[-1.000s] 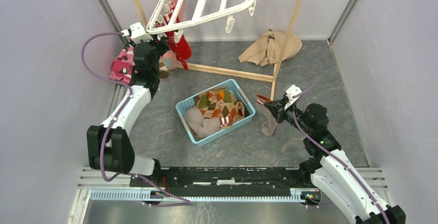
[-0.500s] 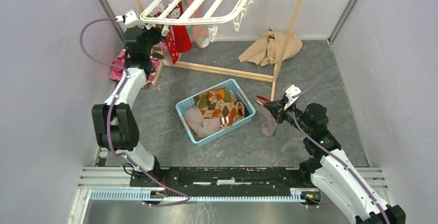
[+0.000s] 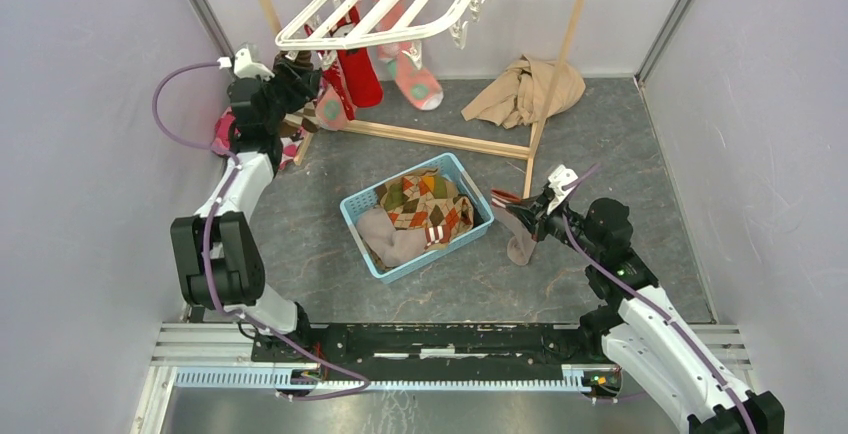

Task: Clip the socks to the hanger
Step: Rotate the hanger at the clothesline.

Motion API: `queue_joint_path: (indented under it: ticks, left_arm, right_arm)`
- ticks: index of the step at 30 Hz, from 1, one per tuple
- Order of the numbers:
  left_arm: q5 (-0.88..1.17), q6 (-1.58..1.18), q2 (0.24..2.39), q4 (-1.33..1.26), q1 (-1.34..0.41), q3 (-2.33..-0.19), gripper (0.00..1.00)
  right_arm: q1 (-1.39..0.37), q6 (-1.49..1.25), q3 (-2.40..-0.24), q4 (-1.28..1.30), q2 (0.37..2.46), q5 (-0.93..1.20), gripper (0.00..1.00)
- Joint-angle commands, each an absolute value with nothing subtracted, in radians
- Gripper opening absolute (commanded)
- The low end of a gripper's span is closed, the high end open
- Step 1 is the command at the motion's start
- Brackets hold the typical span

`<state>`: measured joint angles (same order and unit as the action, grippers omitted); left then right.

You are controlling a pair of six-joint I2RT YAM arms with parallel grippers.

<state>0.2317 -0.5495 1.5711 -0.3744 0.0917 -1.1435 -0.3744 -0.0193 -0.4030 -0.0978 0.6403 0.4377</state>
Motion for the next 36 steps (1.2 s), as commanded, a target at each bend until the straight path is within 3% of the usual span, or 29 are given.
queue_joint_path:
  ticks: [1,10,19,36]
  left_arm:
    - [0.365,-0.624,1.473,-0.462,0.127,-1.087,0.76]
    - [0.475,-0.695,1.402,-0.493,0.147,-0.985,0.78]
    - [0.565,-0.793,1.318,-0.55,0.148,-0.853,0.87]
    - [0.576,-0.763,1.158,-0.42,0.15,-0.757,0.91]
  right_arm:
    - [-0.372,-0.009,-0.44,-0.162,0.648,0.482,0.01]
    - [-0.374,-0.018,-0.46,-0.201,0.684,0.528,0.01]
    - [-0.383,-0.022,-0.462,-0.23,0.715,0.551,0.02]
    - [-0.402,-0.017,-0.488,-0.228,0.704,0.567,0.02]
